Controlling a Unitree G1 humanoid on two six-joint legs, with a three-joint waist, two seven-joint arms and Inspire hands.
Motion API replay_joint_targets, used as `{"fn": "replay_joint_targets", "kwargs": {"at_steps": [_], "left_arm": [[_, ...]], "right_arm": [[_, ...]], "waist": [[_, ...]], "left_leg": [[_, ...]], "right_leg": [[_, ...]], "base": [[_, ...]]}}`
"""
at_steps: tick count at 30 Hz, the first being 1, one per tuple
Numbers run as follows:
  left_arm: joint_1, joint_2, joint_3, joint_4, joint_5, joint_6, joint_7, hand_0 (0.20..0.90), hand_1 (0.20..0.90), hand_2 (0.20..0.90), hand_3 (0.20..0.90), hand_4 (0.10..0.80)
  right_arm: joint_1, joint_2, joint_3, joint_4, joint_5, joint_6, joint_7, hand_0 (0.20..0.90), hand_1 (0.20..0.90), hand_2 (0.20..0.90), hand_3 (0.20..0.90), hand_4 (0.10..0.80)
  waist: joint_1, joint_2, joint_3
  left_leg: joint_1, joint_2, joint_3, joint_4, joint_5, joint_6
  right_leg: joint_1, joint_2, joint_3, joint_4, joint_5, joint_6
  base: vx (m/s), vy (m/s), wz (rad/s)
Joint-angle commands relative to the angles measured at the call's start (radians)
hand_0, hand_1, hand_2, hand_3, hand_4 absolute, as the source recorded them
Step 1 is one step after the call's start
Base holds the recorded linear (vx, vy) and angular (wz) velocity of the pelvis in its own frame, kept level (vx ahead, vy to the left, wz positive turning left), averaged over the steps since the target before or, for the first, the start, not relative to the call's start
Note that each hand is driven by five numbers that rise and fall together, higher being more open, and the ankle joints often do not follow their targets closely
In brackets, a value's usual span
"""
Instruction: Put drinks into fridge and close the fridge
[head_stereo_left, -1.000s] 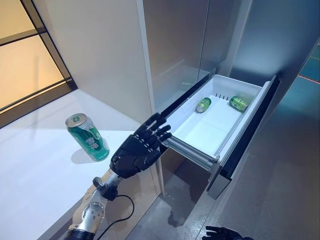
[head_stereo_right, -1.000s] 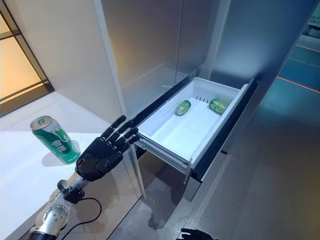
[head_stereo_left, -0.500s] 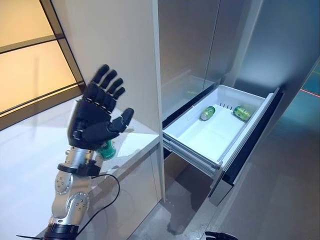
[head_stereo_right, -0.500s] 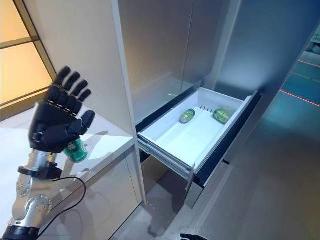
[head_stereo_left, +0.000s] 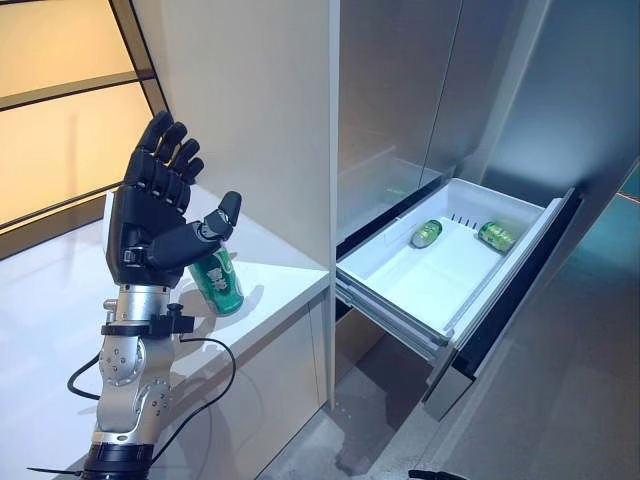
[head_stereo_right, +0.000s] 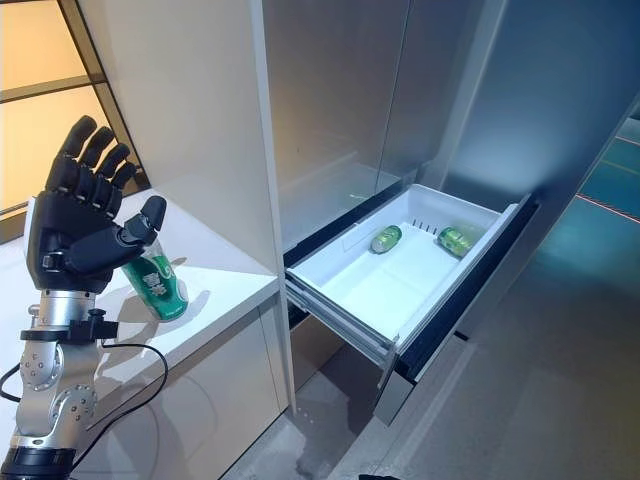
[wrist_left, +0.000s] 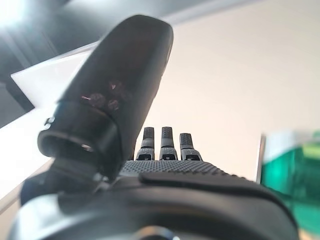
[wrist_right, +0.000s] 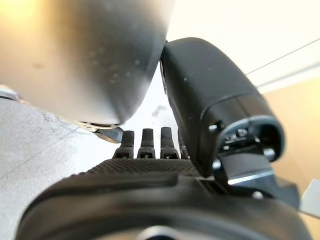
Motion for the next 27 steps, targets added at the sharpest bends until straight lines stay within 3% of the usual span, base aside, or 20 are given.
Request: {"fn": "replay_joint_targets", "kwargs": {"at_steps": [1,8,16,20,27], "left_arm": [[-0.099,0.067,0.101,-0.017,0.047,-0.098,0.050,0.900,0.900,0.900,0.900,0.800],[-0.074,0.068,0.121,0.025,0.045,-0.091,0.066,0.900,0.900,0.900,0.900,0.800],[-0.013,0.108,0.164,0.118,0.142,-0.205,0.158,0.900,0.900,0.900,0.900,0.800],[-0.032,0.125,0.166,0.117,0.165,-0.182,0.219,0.900,0.900,0.900,0.900,0.800],[-0.040,0.124,0.165,0.128,0.133,-0.165,0.214,0.900,0.900,0.900,0.900,0.800]], "right_arm": [[-0.016,0.023,0.067,0.045,-0.005,0.017,0.007,0.900,0.900,0.900,0.900,0.800],[-0.030,0.020,0.069,0.025,0.003,0.038,0.011,0.900,0.900,0.900,0.900,0.800],[-0.037,0.011,0.050,0.003,-0.061,0.055,0.034,0.900,0.900,0.900,0.900,0.800],[-0.018,0.004,0.033,0.029,-0.067,0.028,0.027,0.900,0.900,0.900,0.900,0.800],[-0.008,0.012,0.020,0.043,-0.052,0.031,0.017,0.900,0.900,0.900,0.900,0.800]], "waist": [[0.005,0.003,0.009],[0.004,-0.004,0.015],[-0.048,-0.010,0.008],[-0.057,-0.017,0.015],[-0.059,-0.021,0.016]], "left_leg": [[0.017,-0.030,-0.025,0.005,-0.074,0.010],[0.020,-0.026,-0.014,0.007,-0.076,0.013],[0.031,-0.008,0.058,0.004,-0.077,0.010],[0.025,-0.005,0.076,0.005,-0.072,0.008],[0.029,-0.009,0.067,0.004,-0.077,0.010]], "right_leg": [[-0.004,0.039,0.027,0.058,-0.077,0.003],[-0.007,0.042,0.040,0.066,-0.079,0.002],[-0.015,0.059,0.114,0.055,-0.066,0.001],[-0.028,0.058,0.128,0.054,-0.052,0.007],[-0.021,0.059,0.136,0.040,-0.041,0.008]], "base": [[0.008,0.011,0.15],[-0.002,0.002,0.05],[0.028,0.014,-0.12],[0.011,-0.008,-0.24],[-0.006,0.000,-0.03]]}}
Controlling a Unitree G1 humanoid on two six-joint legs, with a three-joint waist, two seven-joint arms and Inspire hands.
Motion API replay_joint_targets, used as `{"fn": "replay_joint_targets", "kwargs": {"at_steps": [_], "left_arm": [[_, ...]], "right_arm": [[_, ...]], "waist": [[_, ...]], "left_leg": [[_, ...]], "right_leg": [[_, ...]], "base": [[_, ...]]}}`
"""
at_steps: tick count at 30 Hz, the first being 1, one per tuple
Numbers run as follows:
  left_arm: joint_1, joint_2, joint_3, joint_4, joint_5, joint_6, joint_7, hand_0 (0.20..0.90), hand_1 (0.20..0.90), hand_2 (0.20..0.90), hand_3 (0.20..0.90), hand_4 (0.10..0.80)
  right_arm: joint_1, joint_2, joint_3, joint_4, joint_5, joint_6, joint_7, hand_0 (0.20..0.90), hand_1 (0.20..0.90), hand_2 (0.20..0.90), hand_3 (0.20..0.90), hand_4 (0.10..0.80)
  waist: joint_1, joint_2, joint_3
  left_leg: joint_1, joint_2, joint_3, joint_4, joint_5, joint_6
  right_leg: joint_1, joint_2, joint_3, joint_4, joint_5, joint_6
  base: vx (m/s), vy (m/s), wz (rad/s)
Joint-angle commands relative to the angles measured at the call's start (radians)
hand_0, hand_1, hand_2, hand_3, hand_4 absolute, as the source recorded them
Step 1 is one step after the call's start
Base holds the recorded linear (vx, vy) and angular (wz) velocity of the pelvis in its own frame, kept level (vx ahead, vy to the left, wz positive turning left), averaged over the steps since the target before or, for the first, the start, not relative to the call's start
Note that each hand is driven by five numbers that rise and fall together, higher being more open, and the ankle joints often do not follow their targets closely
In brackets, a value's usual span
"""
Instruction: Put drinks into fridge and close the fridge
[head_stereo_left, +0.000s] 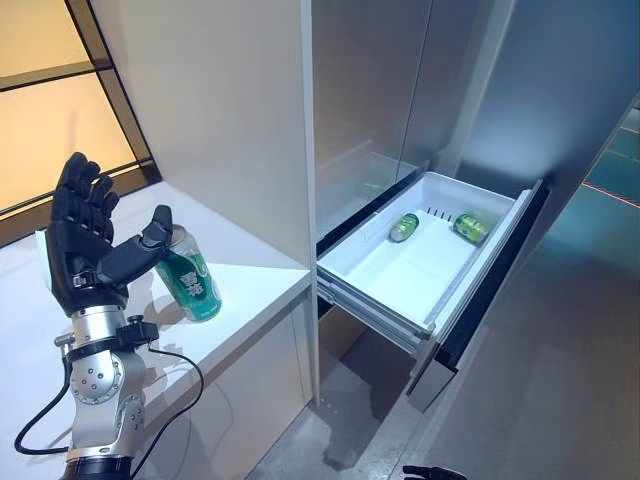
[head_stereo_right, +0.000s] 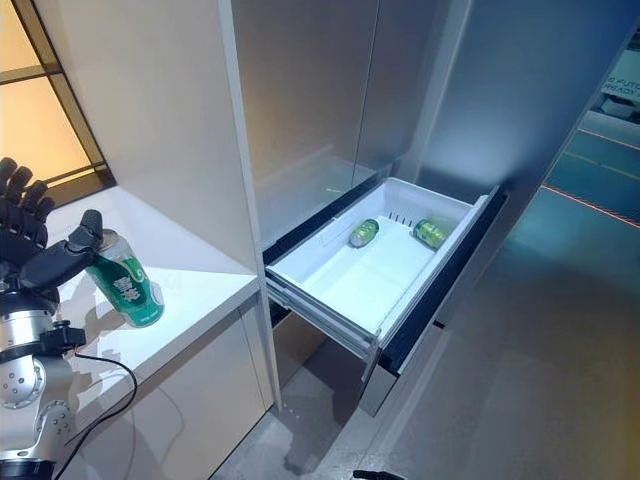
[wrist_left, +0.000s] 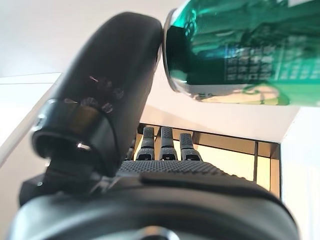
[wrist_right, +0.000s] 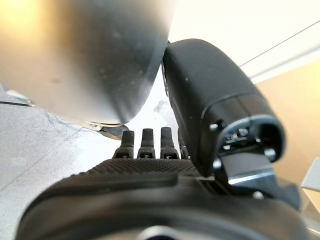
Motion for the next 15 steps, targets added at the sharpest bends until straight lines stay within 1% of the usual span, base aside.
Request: {"fn": "replay_joint_targets", "kwargs": {"at_steps": [1,4,8,11,15], "left_arm": [[-0.107,0.089,0.074,-0.031,0.025,-0.089,0.006,0.900,0.900,0.900,0.900,0.800],[-0.102,0.085,0.074,-0.035,0.025,-0.086,0.003,0.900,0.900,0.900,0.900,0.800],[-0.111,0.085,0.065,-0.036,0.030,-0.086,0.007,0.900,0.900,0.900,0.900,0.800],[-0.105,0.086,0.059,-0.026,0.028,-0.099,0.008,0.900,0.900,0.900,0.900,0.800],[-0.095,0.086,0.062,-0.011,-0.004,-0.095,-0.011,0.900,0.900,0.900,0.900,0.800]], "right_arm": [[-0.004,-0.005,0.037,0.070,-0.037,0.006,0.016,0.900,0.900,0.900,0.900,0.800],[-0.002,-0.003,0.031,0.066,-0.039,0.000,0.026,0.900,0.900,0.900,0.900,0.800],[-0.004,0.000,0.042,0.054,-0.020,-0.006,0.024,0.900,0.900,0.900,0.900,0.800],[-0.012,0.000,0.039,0.043,-0.030,0.007,0.023,0.900,0.900,0.900,0.900,0.800],[-0.014,-0.007,0.036,0.059,-0.053,-0.001,0.025,0.900,0.900,0.900,0.900,0.800]], "waist": [[-0.024,0.007,0.000],[-0.025,0.010,-0.007],[-0.023,0.012,-0.005],[-0.026,0.017,-0.006],[-0.025,0.024,-0.014]], "left_leg": [[0.025,-0.024,0.012,0.004,-0.068,0.018],[0.019,-0.022,0.018,0.004,-0.065,0.014],[0.015,-0.025,0.012,0.004,-0.065,0.018],[0.015,-0.028,0.008,0.004,-0.066,0.019],[0.013,-0.027,0.010,0.004,-0.062,0.015]], "right_leg": [[-0.001,0.041,0.061,0.034,-0.042,0.019],[-0.009,0.038,0.058,0.034,-0.039,0.022],[-0.013,0.038,0.058,0.039,-0.043,0.018],[-0.010,0.040,0.059,0.032,-0.040,0.017],[-0.010,0.037,0.054,0.030,-0.038,0.019]], "base": [[0.000,0.000,0.00],[0.000,0.000,0.00],[-0.026,-0.002,-0.01],[0.000,0.000,0.00],[0.001,0.008,0.00]]}}
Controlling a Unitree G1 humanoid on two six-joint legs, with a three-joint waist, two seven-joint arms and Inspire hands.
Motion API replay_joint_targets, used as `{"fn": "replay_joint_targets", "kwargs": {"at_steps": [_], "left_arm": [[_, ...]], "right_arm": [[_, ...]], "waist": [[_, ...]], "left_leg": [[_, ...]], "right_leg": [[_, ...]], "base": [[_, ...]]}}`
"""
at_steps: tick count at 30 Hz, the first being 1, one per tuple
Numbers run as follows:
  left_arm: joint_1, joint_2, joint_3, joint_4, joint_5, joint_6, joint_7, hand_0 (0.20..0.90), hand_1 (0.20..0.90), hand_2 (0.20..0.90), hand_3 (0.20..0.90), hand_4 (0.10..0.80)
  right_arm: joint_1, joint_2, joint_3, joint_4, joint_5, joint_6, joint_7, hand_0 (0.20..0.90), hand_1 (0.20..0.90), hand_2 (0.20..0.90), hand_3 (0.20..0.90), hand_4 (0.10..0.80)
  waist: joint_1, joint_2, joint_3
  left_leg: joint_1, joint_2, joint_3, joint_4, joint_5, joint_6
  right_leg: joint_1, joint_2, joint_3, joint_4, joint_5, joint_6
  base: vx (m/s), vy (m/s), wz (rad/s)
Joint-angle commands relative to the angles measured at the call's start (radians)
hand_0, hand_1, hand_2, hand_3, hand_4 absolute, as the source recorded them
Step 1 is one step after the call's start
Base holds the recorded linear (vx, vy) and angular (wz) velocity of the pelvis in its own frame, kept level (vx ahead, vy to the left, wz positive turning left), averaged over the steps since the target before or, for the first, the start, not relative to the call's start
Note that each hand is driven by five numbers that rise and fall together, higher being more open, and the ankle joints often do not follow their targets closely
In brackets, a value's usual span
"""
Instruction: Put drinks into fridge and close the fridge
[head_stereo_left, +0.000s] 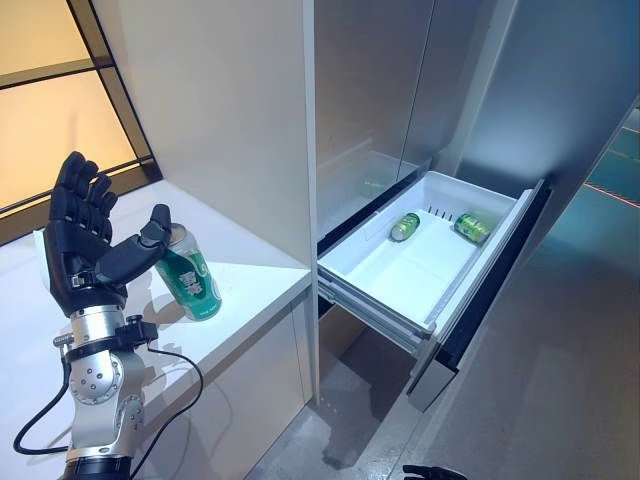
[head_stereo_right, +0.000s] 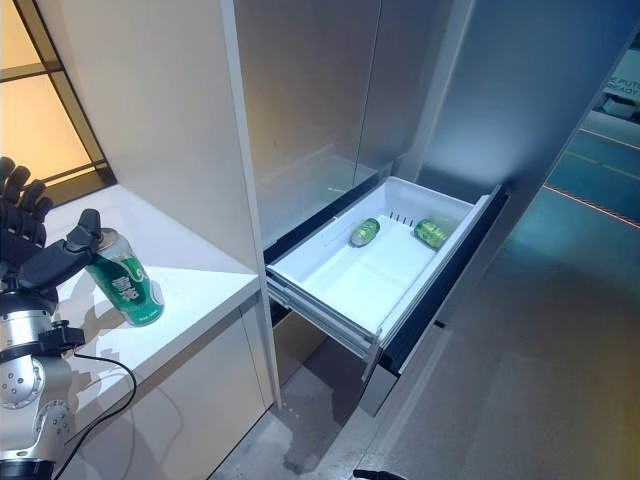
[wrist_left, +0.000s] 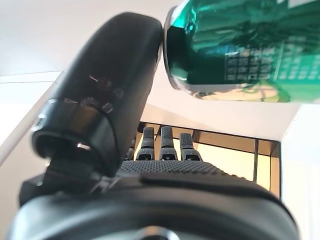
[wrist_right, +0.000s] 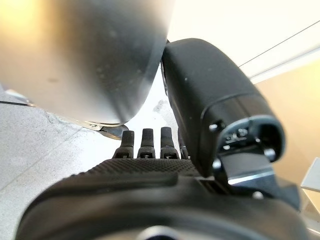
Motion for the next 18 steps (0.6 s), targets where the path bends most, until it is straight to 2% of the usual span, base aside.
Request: {"fn": "replay_joint_targets", "kwargs": {"at_steps": [1,9,18], "left_arm": [[-0.094,0.085,0.060,-0.006,-0.015,-0.086,-0.021,0.900,0.900,0.900,0.900,0.800],[-0.076,0.034,0.033,-0.025,-0.026,-0.049,-0.111,0.900,0.900,0.900,0.900,0.800],[-0.089,0.000,0.023,-0.066,0.009,0.025,-0.106,0.900,0.900,0.900,0.900,0.800]], "right_arm": [[-0.013,-0.009,0.039,0.062,-0.052,0.003,0.024,0.900,0.900,0.900,0.900,0.800],[-0.004,-0.028,0.017,0.060,-0.022,0.009,0.020,0.900,0.900,0.900,0.900,0.800],[-0.002,-0.025,0.024,0.049,-0.018,0.010,0.022,0.900,0.900,0.900,0.900,0.800]], "waist": [[-0.025,0.022,-0.016],[0.007,0.028,-0.007],[0.022,0.038,-0.010]], "left_leg": [[0.015,-0.027,0.007,0.004,-0.061,0.015],[0.014,-0.038,-0.033,0.013,-0.058,0.018],[0.006,-0.050,-0.074,0.010,-0.058,0.024]], "right_leg": [[-0.007,0.036,0.049,0.036,-0.039,0.019],[0.007,0.023,0.000,0.056,-0.061,0.011],[0.005,0.022,-0.024,0.069,-0.073,0.009]], "base": [[0.005,0.031,0.00],[-0.003,0.020,0.03],[-0.022,0.025,0.09]]}}
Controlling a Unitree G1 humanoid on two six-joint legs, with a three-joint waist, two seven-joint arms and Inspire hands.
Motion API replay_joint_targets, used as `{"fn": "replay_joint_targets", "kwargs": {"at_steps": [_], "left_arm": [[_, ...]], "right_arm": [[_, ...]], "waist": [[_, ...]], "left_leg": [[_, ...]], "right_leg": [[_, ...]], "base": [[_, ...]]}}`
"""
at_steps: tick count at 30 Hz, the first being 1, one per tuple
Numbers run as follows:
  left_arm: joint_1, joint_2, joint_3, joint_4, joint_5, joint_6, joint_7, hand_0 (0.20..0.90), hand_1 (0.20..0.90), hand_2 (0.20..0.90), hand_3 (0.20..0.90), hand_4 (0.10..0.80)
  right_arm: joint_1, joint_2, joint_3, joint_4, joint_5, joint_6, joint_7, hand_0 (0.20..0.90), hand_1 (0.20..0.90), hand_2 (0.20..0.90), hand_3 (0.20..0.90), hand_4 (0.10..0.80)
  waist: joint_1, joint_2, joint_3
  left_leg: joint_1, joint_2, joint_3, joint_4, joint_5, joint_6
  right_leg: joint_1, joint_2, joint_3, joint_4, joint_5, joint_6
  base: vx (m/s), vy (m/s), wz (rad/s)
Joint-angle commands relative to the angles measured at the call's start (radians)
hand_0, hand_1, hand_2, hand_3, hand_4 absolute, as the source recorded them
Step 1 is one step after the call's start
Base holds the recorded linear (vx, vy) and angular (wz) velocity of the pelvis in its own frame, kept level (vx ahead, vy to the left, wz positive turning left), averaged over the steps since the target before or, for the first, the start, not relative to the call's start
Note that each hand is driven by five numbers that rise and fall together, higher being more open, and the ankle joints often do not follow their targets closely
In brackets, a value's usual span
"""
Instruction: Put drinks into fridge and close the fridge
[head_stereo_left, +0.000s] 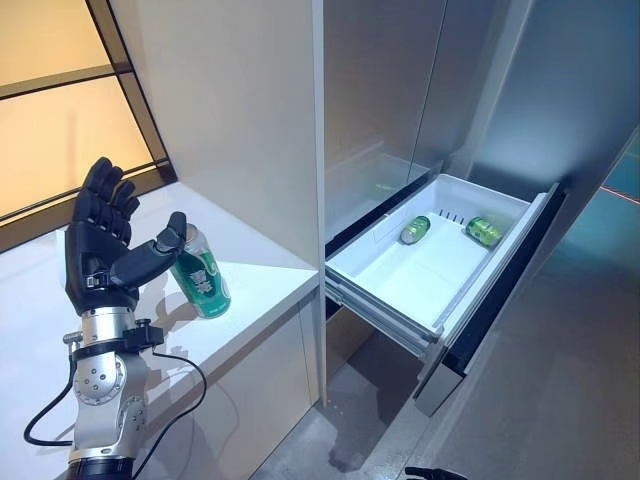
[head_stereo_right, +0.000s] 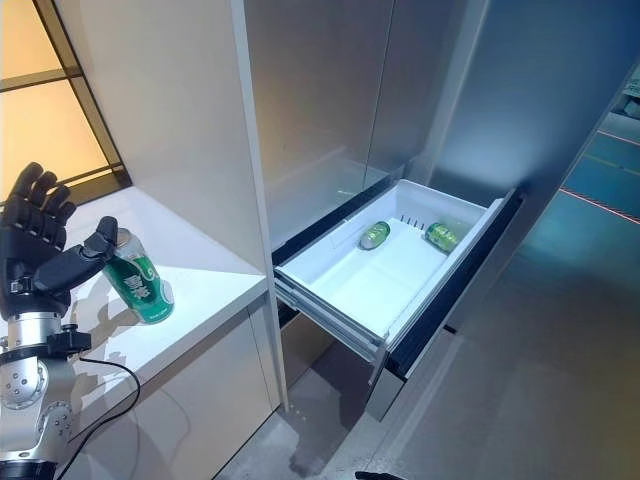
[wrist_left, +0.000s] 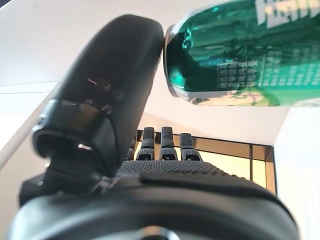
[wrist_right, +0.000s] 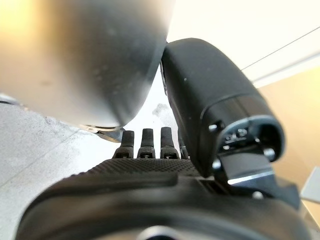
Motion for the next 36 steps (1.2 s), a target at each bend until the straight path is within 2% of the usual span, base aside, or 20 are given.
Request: {"fn": "replay_joint_targets", "kwargs": {"at_steps": [1,6,15,29,36], "left_arm": [[-0.093,0.013,0.029,-0.069,0.013,-0.025,-0.024,0.900,0.900,0.900,0.900,0.800],[-0.084,0.012,0.034,-0.076,0.003,-0.008,-0.050,0.900,0.900,0.900,0.900,0.800],[-0.091,0.021,0.040,-0.090,-0.036,-0.002,-0.096,0.900,0.900,0.900,0.900,0.800],[-0.160,0.036,0.025,-0.128,-0.028,-0.023,-0.055,0.900,0.900,0.900,0.900,0.800],[-0.178,0.028,0.004,-0.156,-0.085,-0.018,-0.137,0.900,0.900,0.900,0.900,0.800]], "right_arm": [[-0.006,-0.023,0.038,0.047,-0.008,0.011,0.018,0.900,0.900,0.900,0.900,0.800],[-0.001,-0.019,0.036,0.041,0.007,0.016,0.010,0.900,0.900,0.900,0.900,0.800],[0.000,-0.022,0.037,0.045,-0.003,0.019,0.016,0.900,0.900,0.900,0.900,0.800],[0.002,-0.010,0.052,0.054,0.002,0.012,0.009,0.900,0.900,0.900,0.900,0.800],[0.004,-0.010,0.055,0.055,0.003,0.004,0.012,0.900,0.900,0.900,0.900,0.800]], "waist": [[0.012,0.010,0.000],[0.017,0.010,-0.001],[0.015,0.009,0.000],[-0.011,0.008,-0.003],[-0.024,0.006,-0.001]], "left_leg": [[0.005,-0.049,-0.044,0.009,-0.059,0.025],[0.005,-0.054,-0.063,0.007,-0.059,0.026],[0.010,-0.054,-0.057,0.004,-0.061,0.027],[0.022,-0.051,-0.038,0.005,-0.069,0.031],[0.030,-0.049,-0.028,0.007,-0.072,0.034]], "right_leg": [[-0.010,0.024,0.006,0.070,-0.070,0.009],[-0.008,0.018,0.001,0.071,-0.070,0.014],[-0.005,0.018,0.005,0.064,-0.067,0.017],[-0.007,0.026,0.035,0.070,-0.069,0.021],[-0.006,0.032,0.052,0.077,-0.072,0.020]], "base": [[-0.028,0.025,0.05],[-0.025,0.001,0.11],[-0.002,0.000,0.02],[0.000,0.000,0.00],[0.000,0.000,0.00]]}}
